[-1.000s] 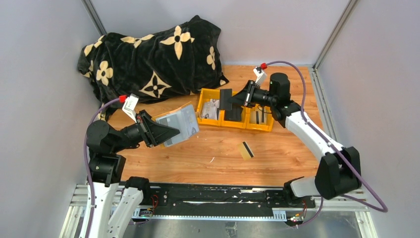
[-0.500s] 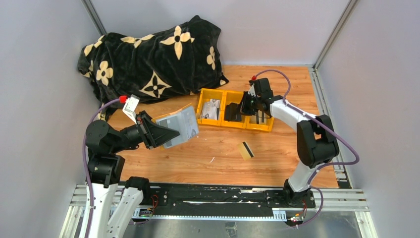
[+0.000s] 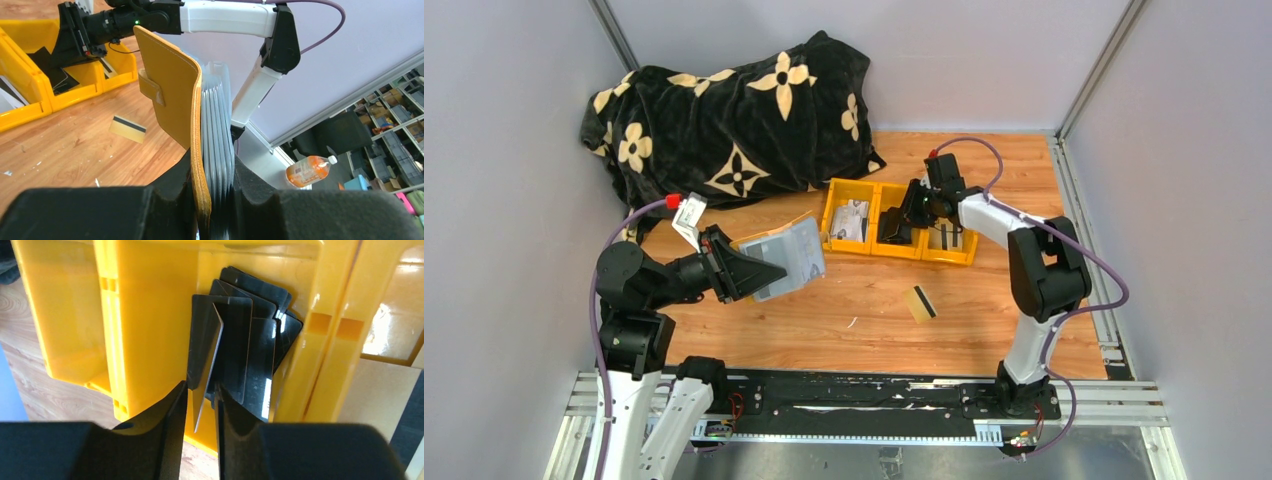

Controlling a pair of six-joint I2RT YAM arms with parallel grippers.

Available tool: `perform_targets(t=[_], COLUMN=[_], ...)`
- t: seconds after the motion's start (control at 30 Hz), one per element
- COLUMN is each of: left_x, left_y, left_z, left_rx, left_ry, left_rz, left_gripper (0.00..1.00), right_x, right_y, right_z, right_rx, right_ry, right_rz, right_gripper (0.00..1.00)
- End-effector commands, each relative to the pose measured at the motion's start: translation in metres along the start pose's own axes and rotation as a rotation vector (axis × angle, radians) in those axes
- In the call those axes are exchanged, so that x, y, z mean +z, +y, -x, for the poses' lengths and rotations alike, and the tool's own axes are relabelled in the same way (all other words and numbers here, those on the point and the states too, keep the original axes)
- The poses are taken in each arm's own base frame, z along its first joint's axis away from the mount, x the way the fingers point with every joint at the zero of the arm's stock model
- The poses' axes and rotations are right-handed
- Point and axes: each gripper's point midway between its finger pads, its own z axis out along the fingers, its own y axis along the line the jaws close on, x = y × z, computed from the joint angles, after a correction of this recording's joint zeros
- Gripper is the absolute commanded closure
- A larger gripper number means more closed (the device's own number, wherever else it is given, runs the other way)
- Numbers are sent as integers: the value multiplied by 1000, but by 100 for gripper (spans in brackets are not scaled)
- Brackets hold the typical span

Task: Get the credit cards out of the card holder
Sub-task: Place the credit card in the storage box.

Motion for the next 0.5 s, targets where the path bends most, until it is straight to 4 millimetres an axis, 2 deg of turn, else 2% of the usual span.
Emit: perform_targets(t=[0.0,0.1,0.2,0.27,0.37,0.4,0.47], left_x=[-2,-2,-2,-2,-2,-2,-3], left_y=[-13,-13,-14,-14,-17,-18,-19], left_z=[5,4,4,4,2,2,0], left_rx=[57,56,59,58,57,58,59], left_ry=[1,6,7,10,18,20,31], left_rz=[-34,-37,-42,-47,-62,-66,-80], left_gripper=[100,100,100,100,100,100,100], right_x=[-20,-49,-88,-113,-151,-163,-207], right_y=[19,45,86,116,175,193,238], right_z=[19,32,42,41,30,18,10], right_rx=[-39,-95,-170,-219,-281,-289,-336], right_ry=[-82,-142,-211,-233,-241,-206,-226], right_rz=[-14,27,118,203,483,602,899], right_gripper=[63,55,50,46,35,31,29])
